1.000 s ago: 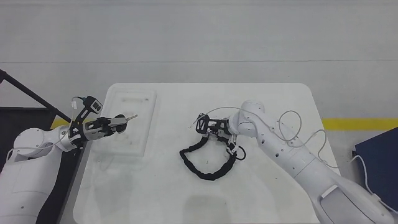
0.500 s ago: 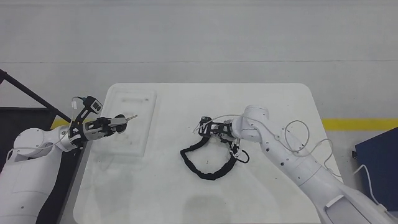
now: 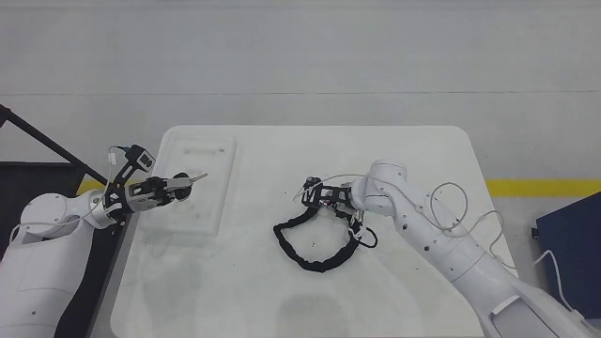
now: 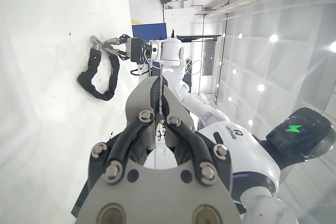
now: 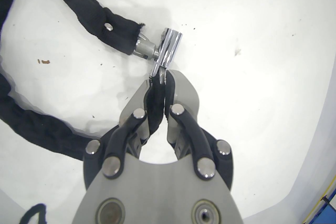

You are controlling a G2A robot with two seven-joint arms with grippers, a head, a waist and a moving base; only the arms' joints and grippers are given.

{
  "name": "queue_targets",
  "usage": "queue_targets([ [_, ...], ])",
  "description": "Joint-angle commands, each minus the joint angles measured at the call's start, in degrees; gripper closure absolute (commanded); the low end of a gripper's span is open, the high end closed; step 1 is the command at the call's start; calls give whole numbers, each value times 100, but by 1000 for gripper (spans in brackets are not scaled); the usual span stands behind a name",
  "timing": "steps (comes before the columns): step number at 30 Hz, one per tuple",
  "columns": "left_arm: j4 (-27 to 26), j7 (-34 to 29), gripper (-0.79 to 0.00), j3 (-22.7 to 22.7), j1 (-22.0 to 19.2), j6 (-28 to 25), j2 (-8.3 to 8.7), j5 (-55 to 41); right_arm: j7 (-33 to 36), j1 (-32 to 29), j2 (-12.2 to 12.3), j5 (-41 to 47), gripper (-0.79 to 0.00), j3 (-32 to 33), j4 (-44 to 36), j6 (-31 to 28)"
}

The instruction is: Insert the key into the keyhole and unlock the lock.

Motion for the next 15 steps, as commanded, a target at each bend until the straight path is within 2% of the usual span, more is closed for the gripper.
queue_targets([
  [1,0,0,0,0,0,0,0,0,26,-5,0,-1,-77,-2,20,-7],
  [6,0,0,0,0,0,0,0,0,53,0,0,-50,-80,10,89,32],
  [10,0,0,0,0,0,0,0,0,17,-4,-6,-56,-37,13,109,43],
  [11,0,0,0,0,0,0,0,0,5,-9,-9,-54,-6,6,109,38],
  [15,0,0,0,0,0,0,0,0,-12,9,-29,-231,0,-71,126,56],
])
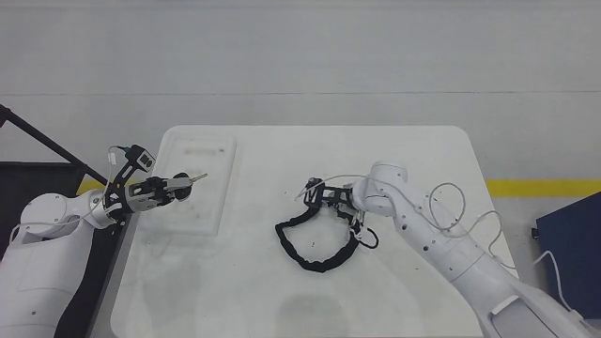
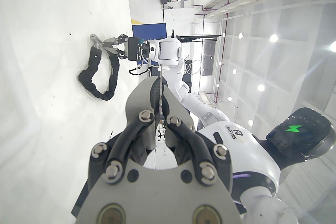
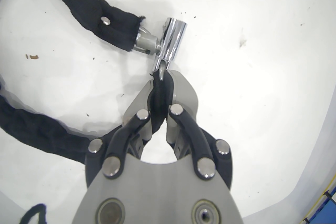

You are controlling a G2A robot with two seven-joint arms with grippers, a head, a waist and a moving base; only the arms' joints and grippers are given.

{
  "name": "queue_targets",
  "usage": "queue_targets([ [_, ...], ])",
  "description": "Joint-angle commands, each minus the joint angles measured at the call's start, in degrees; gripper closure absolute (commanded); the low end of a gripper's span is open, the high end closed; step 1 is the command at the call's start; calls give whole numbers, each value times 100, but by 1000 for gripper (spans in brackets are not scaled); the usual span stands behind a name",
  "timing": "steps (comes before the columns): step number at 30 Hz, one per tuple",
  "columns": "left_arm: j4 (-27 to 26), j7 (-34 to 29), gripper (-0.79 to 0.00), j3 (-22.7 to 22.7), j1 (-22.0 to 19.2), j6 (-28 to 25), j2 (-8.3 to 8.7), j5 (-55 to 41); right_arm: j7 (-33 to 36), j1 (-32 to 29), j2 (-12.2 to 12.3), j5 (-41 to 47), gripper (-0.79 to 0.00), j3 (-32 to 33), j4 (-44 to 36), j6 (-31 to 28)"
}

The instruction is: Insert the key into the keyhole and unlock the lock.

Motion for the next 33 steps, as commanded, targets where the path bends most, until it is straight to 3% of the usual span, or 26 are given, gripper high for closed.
queue_targets([
  [1,0,0,0,0,0,0,0,0,-19,16,-10,-185,0,-60,-7,12],
  [7,0,0,0,0,0,0,0,0,-588,-28,19,-1571,0,-246,-561,387],
  [12,0,0,0,0,0,0,0,0,-1652,-392,177,-3004,0,-140,-1405,1105],
  [17,0,0,0,0,0,0,0,0,-3209,-967,367,-3207,0,259,-2058,1268],
  [26,0,0,0,0,0,0,0,0,-5973,-1591,557,-2154,0,965,-2066,572],
  [33,0,0,0,0,0,0,0,0,-7918,-1482,457,-667,0,939,-1119,-746],
])
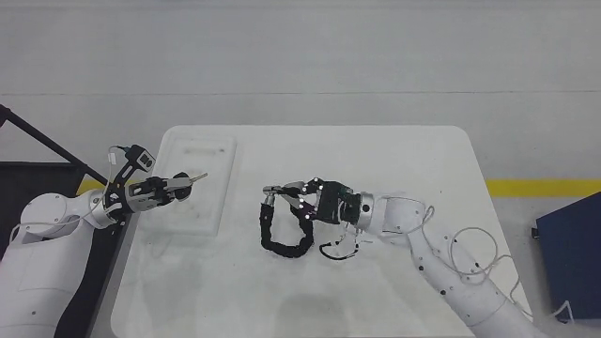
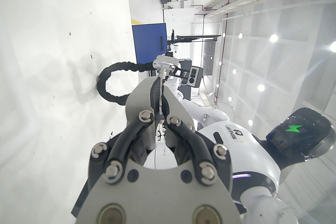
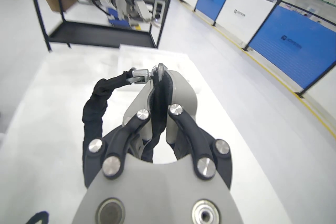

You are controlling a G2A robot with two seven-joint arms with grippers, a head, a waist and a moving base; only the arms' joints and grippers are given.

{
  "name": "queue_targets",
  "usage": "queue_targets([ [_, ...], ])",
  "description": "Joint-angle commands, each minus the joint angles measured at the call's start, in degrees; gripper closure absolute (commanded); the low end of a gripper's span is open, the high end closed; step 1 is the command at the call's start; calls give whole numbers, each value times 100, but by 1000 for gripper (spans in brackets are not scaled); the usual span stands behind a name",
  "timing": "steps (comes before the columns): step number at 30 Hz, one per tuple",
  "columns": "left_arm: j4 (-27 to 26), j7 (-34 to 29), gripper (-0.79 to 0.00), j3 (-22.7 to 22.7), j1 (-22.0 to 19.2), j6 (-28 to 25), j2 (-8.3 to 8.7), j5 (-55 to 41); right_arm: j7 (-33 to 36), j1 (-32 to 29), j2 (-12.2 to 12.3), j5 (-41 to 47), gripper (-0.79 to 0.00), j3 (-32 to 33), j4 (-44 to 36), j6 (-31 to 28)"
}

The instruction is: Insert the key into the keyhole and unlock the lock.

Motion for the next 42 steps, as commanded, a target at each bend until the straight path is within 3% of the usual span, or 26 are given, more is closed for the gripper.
queue_targets([
  [1,0,0,0,0,0,0,0,0,-508,118,-54,439,0,-90,347,-532],
  [4,0,0,0,0,0,0,0,0,-1237,309,-194,1326,0,-295,1008,-1410],
  [10,0,0,0,0,0,0,0,0,-1514,818,-554,3235,0,-1583,1700,-1454],
  [18,0,0,0,0,0,0,0,0,-1954,1386,-756,4788,0,-2940,2149,-1454],
  [27,0,0,0,0,0,0,0,0,-1916,1544,-913,5880,0,-3665,2670,-1454],
  [42,0,0,0,0,0,0,0,0,-1830,1435,-616,6020,0,-3806,2755,-1454],
])
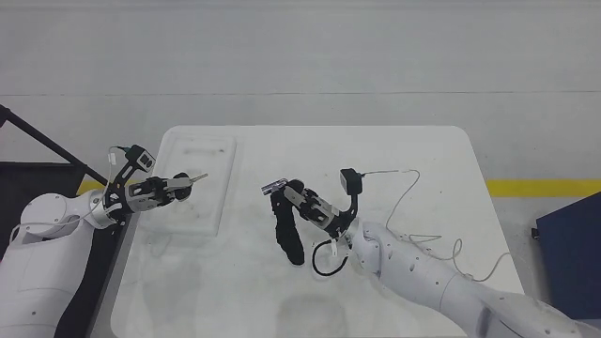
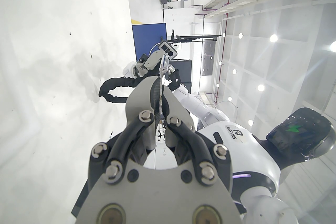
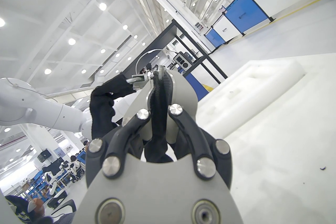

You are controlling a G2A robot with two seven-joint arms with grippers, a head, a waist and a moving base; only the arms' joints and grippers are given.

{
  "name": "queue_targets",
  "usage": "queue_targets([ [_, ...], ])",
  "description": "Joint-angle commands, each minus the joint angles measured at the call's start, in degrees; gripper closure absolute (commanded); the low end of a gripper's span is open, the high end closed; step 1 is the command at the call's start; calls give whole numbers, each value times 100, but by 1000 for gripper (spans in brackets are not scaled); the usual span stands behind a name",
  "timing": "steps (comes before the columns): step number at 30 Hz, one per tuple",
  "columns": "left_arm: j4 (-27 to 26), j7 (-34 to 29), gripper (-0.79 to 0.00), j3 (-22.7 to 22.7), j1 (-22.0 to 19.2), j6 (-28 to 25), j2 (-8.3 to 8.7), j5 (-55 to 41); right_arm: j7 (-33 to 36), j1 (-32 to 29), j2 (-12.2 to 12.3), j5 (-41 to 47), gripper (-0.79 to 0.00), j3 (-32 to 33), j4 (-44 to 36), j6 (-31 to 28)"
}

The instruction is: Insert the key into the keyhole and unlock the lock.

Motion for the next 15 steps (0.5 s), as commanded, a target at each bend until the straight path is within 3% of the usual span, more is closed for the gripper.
queue_targets([
  [1,-47,81,0,17,18,12,-5,16,-3,0,-3,-1,0,0,3,0],
  [15,-1162,456,0,415,279,-755,-58,578,-3,0,-3,-1,0,0,3,0],
])
